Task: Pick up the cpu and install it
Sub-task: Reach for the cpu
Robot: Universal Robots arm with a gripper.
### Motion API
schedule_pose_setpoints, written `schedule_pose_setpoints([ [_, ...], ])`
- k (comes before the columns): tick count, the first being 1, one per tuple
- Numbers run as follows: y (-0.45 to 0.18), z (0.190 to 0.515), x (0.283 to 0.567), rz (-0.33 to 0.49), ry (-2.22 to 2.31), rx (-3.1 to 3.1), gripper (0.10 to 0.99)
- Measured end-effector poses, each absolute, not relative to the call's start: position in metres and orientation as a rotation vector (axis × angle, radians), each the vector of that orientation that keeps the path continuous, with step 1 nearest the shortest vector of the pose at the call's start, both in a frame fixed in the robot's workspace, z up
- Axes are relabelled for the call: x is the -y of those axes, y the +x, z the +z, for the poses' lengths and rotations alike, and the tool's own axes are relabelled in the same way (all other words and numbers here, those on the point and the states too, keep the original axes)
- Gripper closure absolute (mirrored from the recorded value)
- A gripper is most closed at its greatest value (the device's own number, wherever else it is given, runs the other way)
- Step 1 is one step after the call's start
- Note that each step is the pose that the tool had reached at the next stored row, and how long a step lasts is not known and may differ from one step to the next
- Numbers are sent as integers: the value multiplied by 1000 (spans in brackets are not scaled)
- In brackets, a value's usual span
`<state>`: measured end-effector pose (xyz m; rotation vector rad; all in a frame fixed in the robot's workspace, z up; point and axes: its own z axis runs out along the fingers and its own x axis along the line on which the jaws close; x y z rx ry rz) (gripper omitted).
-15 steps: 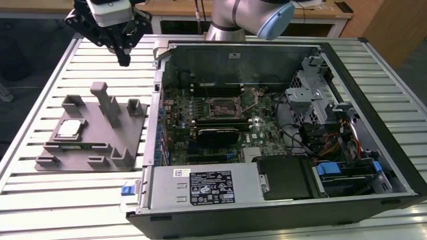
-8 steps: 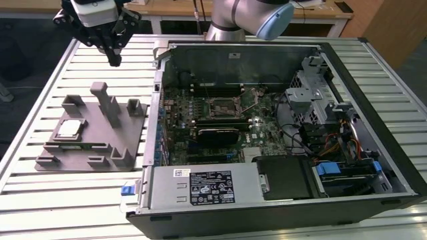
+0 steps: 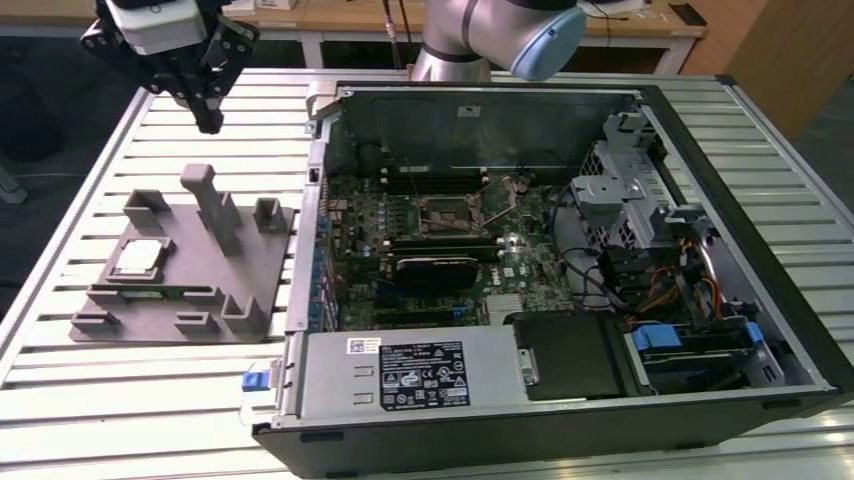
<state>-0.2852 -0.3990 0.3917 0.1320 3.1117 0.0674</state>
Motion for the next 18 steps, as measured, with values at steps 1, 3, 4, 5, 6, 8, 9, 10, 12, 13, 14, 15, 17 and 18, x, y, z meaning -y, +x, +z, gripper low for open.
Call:
schedule_pose_setpoints([
  [1, -288, 391, 399, 67, 132, -3112, 980],
  [3, -292, 391, 399, 67, 132, -3112, 980],
  [4, -295, 391, 399, 67, 132, -3112, 980],
  [5, -297, 390, 399, 67, 133, -3112, 980],
  [6, -299, 390, 399, 67, 133, -3112, 980],
  [8, -304, 389, 399, 67, 133, -3112, 980],
  [9, -306, 389, 399, 67, 133, -3112, 980],
  [10, -308, 388, 399, 68, 133, -3112, 980],
  [12, -313, 388, 399, 67, 133, -3112, 980],
  [13, -315, 388, 399, 67, 133, -3112, 980],
  [14, -317, 387, 399, 67, 133, -3112, 980],
  [15, -319, 387, 399, 67, 133, -3112, 980],
  [17, -323, 386, 399, 67, 134, -3112, 980],
  [18, -325, 386, 399, 68, 134, -3112, 980],
])
